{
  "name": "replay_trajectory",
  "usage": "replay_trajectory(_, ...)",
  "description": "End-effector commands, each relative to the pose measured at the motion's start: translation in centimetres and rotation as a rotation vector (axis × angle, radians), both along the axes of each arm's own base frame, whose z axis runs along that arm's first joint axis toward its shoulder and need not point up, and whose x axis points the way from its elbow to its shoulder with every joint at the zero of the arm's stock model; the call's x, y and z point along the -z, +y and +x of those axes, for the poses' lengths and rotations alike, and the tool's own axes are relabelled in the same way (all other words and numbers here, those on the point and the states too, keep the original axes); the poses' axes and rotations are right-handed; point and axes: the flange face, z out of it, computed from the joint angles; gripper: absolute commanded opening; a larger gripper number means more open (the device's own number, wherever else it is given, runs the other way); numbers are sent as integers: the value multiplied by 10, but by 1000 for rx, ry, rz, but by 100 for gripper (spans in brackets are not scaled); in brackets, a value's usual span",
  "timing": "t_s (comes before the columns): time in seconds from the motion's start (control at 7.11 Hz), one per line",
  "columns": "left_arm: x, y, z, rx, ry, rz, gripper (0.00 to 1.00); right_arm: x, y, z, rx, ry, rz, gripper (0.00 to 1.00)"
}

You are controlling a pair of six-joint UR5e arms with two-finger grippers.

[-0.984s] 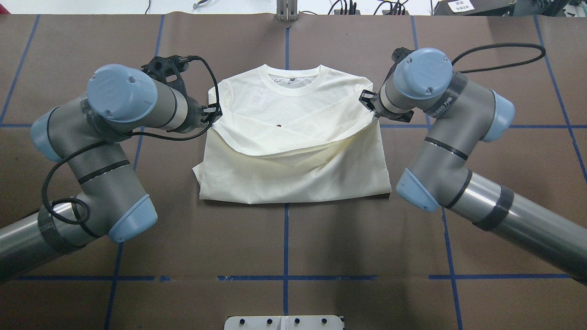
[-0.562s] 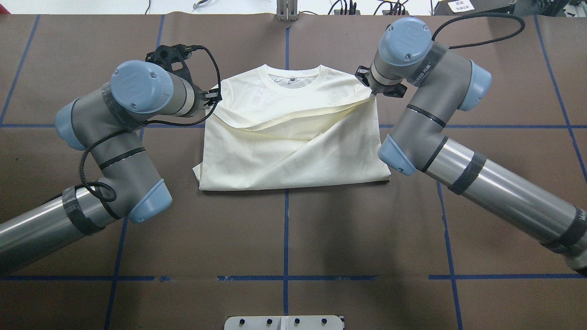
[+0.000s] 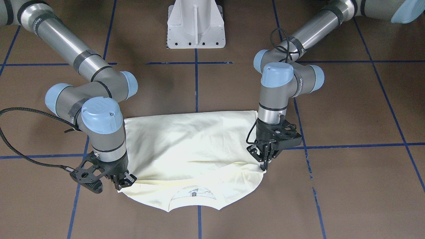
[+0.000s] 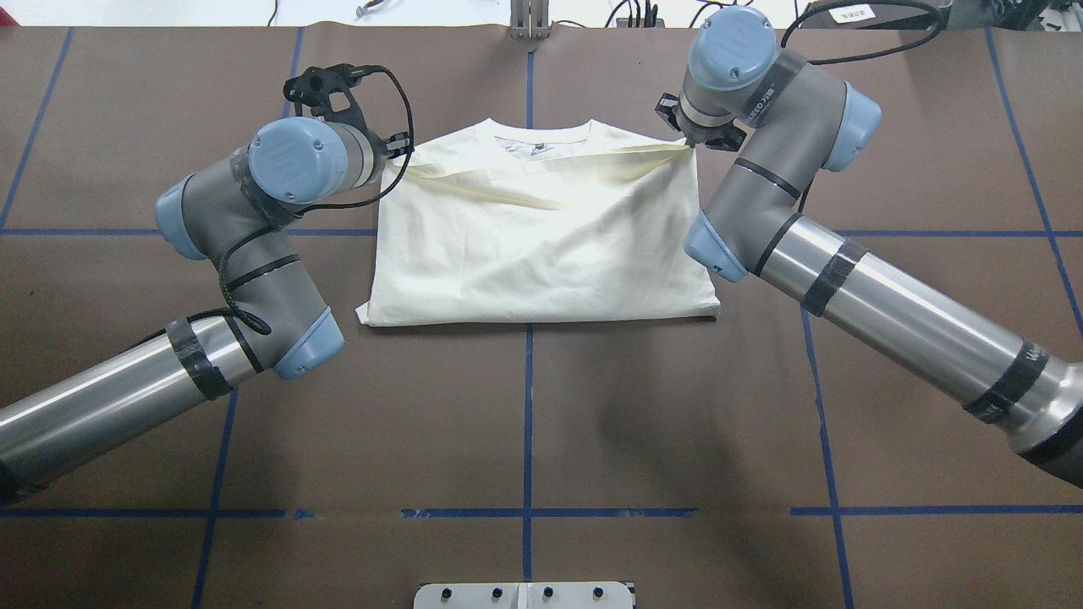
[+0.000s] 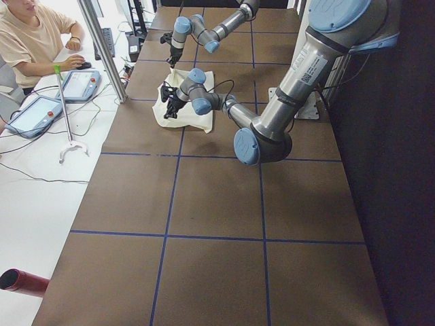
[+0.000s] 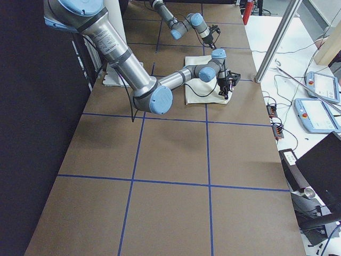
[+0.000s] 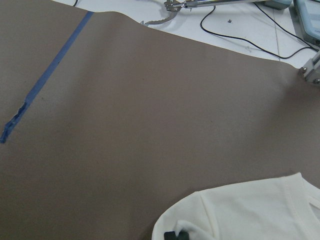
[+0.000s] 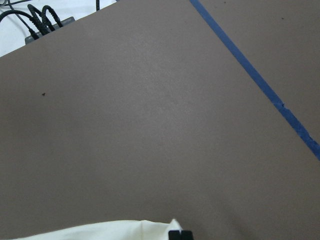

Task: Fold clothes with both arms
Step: 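Release the hem and raise both grippers off the folded shirt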

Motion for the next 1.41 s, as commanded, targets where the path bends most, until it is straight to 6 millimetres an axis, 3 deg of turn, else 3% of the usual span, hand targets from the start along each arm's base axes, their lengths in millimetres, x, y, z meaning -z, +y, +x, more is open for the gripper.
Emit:
replay_trajectory(0.0, 3, -8, -12, 26, 48, 42, 28, 9, 0, 1, -3, -15, 13, 4)
replay_trajectory(0.14, 4, -12, -18, 39, 62, 43, 46, 15, 4, 2, 3, -24, 25, 44)
replay_trajectory(0.28, 6, -21, -31, 60, 88, 40, 54, 6, 21, 16, 9, -44, 33, 46)
replay_trajectory(0.42, 9, -22, -40, 28, 151, 52, 54, 11, 69, 24, 55, -101, 60, 53)
replay_trajectory(0.56, 0, -17, -42, -4, 180, 53, 54, -11, 111, 30, 91, -109, 54, 59)
replay_trajectory(0.84, -8, -14, -43, -8, 184, 56, 54, -23, 192, 30, 90, -173, -5, 64)
replay_trajectory(0.98, -7, -13, -43, -7, 188, 57, 54, -23, 211, 26, 85, -193, -30, 66)
replay_trajectory(1.12, -7, -13, -42, -8, 188, 56, 54, -39, 220, 21, 79, -165, -39, 66)
replay_trajectory(1.27, -10, -13, -42, -8, 184, 53, 54, -42, 223, 15, 83, -157, -43, 66)
